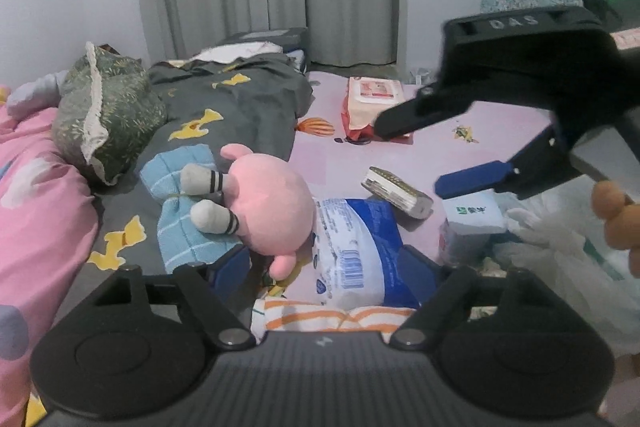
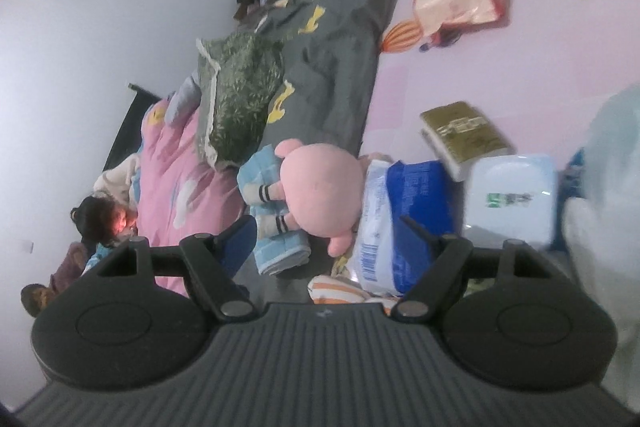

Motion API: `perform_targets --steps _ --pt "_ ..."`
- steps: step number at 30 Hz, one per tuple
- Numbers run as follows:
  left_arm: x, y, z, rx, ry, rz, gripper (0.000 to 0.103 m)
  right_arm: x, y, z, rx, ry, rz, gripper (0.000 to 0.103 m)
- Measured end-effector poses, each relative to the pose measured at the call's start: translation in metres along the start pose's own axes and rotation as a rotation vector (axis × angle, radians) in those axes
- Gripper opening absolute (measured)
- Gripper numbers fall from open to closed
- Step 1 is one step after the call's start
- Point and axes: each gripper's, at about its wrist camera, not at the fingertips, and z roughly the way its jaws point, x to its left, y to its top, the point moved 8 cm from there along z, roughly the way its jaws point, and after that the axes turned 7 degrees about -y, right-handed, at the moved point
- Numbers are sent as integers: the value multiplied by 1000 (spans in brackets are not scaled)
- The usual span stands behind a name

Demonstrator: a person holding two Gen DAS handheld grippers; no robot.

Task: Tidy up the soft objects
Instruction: 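Reach the right gripper to the pink plush toy on the blue package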

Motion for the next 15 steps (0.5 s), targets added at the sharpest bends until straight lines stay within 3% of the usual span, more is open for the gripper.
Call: perform_targets --steps 4,8,15 --pt "3 -2 15 43 -26 -28 72 7 3 16 26 -1 -13 76" --pt "10 -1 21 45 -21 -43 71 8 5 32 53 -14 -20 76" --pt "33 16 34 22 115 -52 71 26 22 58 81 -16 -64 76"
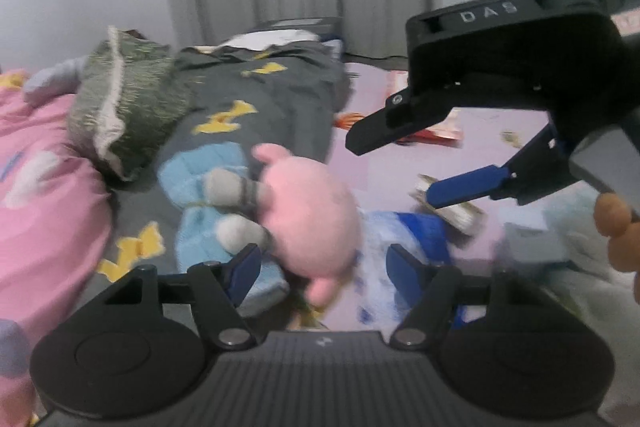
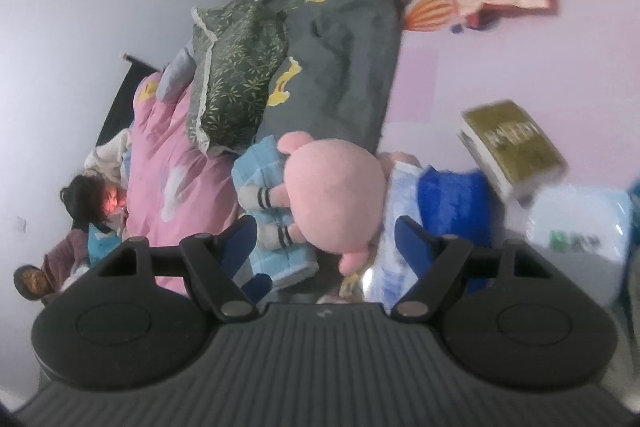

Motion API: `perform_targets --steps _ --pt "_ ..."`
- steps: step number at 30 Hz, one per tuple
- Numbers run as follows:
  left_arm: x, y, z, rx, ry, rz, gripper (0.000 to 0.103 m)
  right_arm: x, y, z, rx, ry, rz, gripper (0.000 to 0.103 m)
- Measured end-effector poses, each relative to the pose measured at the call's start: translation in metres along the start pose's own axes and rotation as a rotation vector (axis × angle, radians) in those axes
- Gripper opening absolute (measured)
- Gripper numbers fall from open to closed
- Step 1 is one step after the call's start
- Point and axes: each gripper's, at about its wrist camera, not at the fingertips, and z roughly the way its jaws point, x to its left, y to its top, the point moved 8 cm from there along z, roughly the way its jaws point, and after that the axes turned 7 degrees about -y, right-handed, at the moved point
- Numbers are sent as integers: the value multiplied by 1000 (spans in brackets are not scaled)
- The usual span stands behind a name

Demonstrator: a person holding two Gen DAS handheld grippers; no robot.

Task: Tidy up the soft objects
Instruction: 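Reach the right gripper to the pink plush toy on the blue package, then grasp the pink plush toy with the right gripper and move it aside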

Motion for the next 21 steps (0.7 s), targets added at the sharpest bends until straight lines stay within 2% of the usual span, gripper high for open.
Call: perform_targets --steps 8,14,18,21 --pt "16 16 12 -15 46 -35 71 20 37 53 78 -38 -63 78" --pt "23 20 21 -33 36 -69 71 25 48 94 186 -95 -154 80" --pt "29 19 27 -16 42 -87 71 25 53 108 217 -122 -191 80" --pt "32 18 31 -5 42 -105 71 30 53 116 237 -112 -211 80"
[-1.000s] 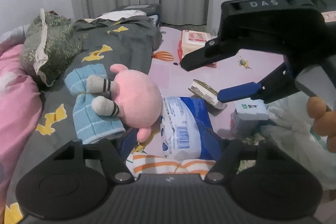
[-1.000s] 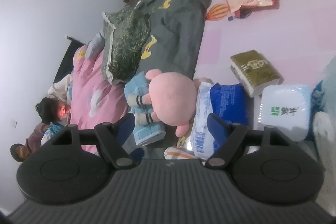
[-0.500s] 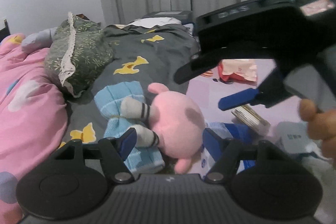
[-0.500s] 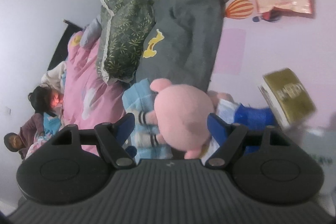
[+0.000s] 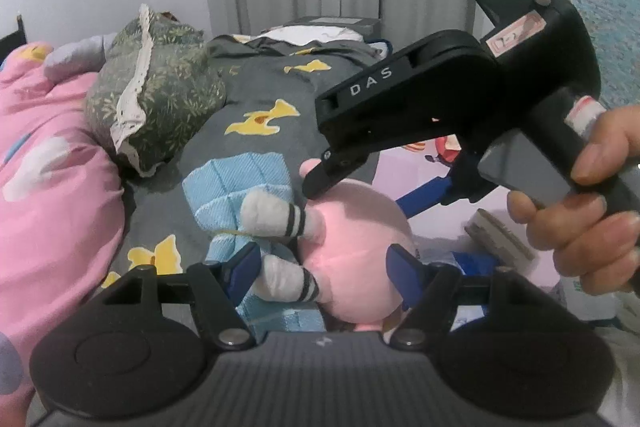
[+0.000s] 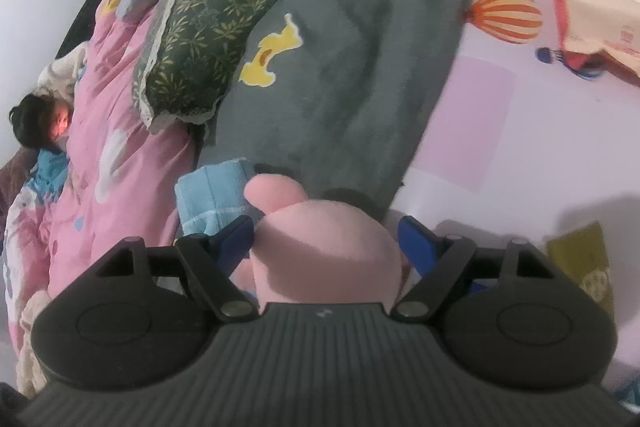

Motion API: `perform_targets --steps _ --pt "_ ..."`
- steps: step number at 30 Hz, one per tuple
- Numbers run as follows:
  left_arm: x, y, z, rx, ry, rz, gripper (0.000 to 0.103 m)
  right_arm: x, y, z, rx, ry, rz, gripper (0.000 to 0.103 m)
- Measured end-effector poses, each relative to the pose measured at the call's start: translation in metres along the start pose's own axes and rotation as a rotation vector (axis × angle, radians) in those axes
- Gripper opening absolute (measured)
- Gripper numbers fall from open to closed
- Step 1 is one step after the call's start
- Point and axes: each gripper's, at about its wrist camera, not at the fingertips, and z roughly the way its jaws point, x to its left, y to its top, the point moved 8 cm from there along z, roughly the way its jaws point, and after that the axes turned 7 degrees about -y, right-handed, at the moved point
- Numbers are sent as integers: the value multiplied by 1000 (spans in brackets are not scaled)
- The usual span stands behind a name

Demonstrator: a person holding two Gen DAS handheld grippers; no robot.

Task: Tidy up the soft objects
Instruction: 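Grasp the pink plush toy with the right gripper and move it aside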

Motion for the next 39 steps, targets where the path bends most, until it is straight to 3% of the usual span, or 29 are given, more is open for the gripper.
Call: perform_targets --steps 6,11,29,35,39 --pt "3 1 -1 -3 -6 -13 70 7 1 11 -15 -43 -53 75" --pt "1 -6 -12 -7 -29 3 70 3 -4 3 -52 -26 -51 70" --pt "-18 -23 -49 -14 -113 38 71 -47 -15 -54 -197 224 242 69" --pt "-21 -24 -52 -20 -117 41 71 -63 -1 -68 -260 188 301 69" --pt "-23 -27 -48 -2 -133 42 71 -69 9 -68 -292 119 291 69"
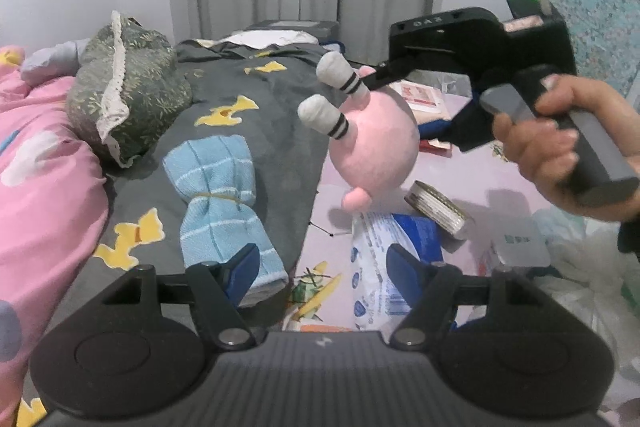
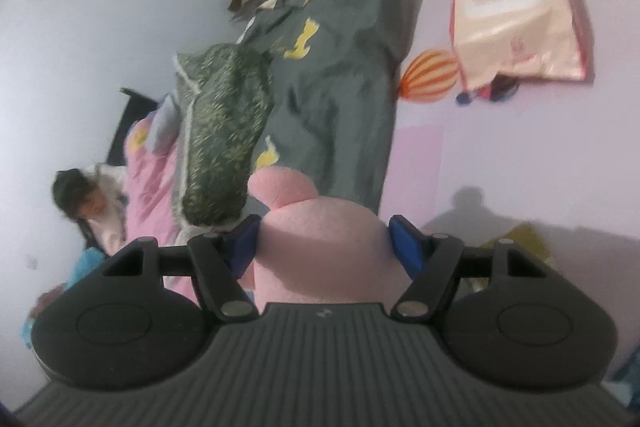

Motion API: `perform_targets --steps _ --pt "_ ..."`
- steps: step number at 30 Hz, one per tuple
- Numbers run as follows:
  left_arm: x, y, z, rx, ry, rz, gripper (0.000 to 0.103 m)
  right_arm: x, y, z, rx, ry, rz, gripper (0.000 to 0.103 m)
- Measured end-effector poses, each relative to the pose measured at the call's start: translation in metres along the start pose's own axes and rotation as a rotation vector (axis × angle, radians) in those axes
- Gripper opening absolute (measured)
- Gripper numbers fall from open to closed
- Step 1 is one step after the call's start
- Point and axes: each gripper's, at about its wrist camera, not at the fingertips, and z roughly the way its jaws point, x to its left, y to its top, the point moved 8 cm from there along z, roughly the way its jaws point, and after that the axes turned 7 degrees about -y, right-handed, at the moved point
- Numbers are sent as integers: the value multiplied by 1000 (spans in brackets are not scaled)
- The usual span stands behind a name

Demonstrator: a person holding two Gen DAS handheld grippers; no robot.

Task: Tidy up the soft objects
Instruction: 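Grasp the pink plush toy with the right gripper and move it aside, then grasp the blue-and-white package with the right gripper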

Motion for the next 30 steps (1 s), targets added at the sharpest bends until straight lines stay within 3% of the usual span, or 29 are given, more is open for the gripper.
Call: perform_targets --steps 5,9,16,20,25,27,30 --pt "-4 -6 8 46 -57 -15 71 -5 6 20 -11 -144 -75 74" --pt "-10 -9 12 76 -101 -23 71 -11 2 21 20 -141 -49 74" --pt "-17 -12 20 112 -177 -60 71 -15 -4 -31 -28 -112 -65 75" --pt "-18 -12 27 145 -215 -96 69 -21 -37 -51 55 -111 -86 75" --pt "-21 -13 44 194 -223 -100 61 -37 -79 -41 188 -182 -92 66" --pt "-25 -15 52 223 -230 -91 61 -43 -86 -31 215 -224 -93 58" --pt "-28 -17 63 252 -209 -75 61 -36 -83 -23 218 -273 -133 58"
